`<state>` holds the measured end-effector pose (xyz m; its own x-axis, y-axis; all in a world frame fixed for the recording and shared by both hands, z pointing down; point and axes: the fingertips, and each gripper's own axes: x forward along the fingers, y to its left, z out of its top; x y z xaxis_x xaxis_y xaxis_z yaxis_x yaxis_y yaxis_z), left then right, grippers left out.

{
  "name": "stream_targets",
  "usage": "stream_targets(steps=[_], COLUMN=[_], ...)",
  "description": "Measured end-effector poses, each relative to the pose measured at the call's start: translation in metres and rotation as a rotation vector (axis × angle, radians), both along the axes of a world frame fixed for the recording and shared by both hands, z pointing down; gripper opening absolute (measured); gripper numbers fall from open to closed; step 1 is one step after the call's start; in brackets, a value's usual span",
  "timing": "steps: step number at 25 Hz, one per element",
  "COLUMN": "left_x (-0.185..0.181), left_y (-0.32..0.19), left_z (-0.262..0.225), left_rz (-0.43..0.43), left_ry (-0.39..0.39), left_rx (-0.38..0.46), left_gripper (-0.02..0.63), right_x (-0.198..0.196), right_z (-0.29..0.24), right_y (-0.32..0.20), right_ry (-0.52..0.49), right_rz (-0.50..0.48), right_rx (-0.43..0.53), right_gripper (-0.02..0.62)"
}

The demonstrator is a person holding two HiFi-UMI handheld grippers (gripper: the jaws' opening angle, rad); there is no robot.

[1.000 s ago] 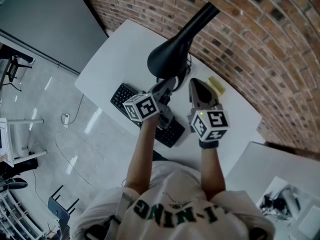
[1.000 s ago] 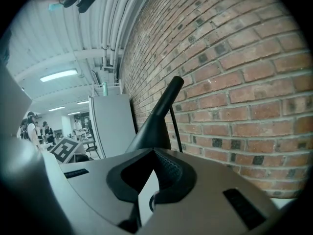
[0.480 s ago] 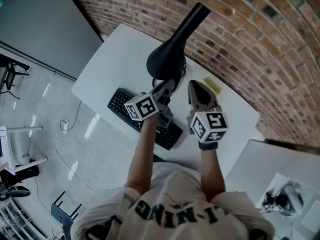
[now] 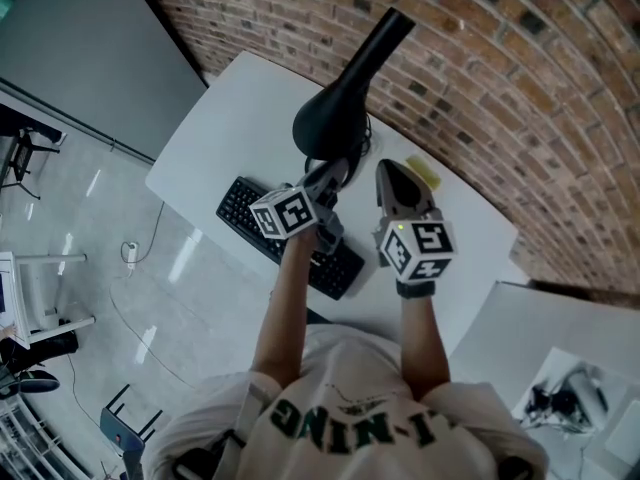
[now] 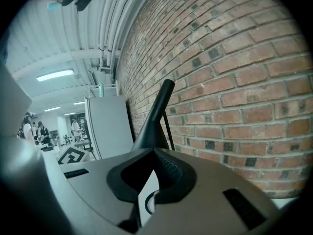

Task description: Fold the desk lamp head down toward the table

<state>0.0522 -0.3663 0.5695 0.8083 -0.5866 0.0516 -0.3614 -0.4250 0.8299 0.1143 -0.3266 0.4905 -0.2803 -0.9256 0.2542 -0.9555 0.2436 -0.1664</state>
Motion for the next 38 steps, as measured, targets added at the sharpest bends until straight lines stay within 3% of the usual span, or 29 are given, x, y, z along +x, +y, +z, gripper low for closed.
stream_targets(steps=[5,8,13,19,32,38], left_x=[-0.01,-0.021,-0.038,-0.061,-0.08,-0.078], left_y=[0.015,0.03,0.048,0.064,0.115,0.132], left_z=[0.019,0.017,-0.023,-0.081,-0.163,-0.168], left_rz=[-0.016,-0.027,-0.062,-0.144,-0.325,-0.346], left_ry=[-0.182,-0.233,-0.312,-0.475,-0.636,-0.657], left_rx=[0.007,0.021,0.133,0.258,0.538,0.589], left_gripper=[0.04,0.04,0.035,0.018,0.002,0.002], right_x=[0.005,0.008,0.011,0.005,0.001,-0.004], right_z=[-0.012,-0.019,-0.033,-0.052,-0.076,-0.083], right_y=[0.008,0.015,0.031,0.051,0.094,0.112], right_ry=[-0.014,-0.024,-0.025,-0.02,-0.029,-0.012], right_rz=[0.004,0.009,0.013,0.005,0.002,-0.003], right_rx=[0.03,0.048,0.085,0.13,0.182,0.207], right_gripper=[-0.002,-0.002,-0.002,-0.002,-0.002,-0.002])
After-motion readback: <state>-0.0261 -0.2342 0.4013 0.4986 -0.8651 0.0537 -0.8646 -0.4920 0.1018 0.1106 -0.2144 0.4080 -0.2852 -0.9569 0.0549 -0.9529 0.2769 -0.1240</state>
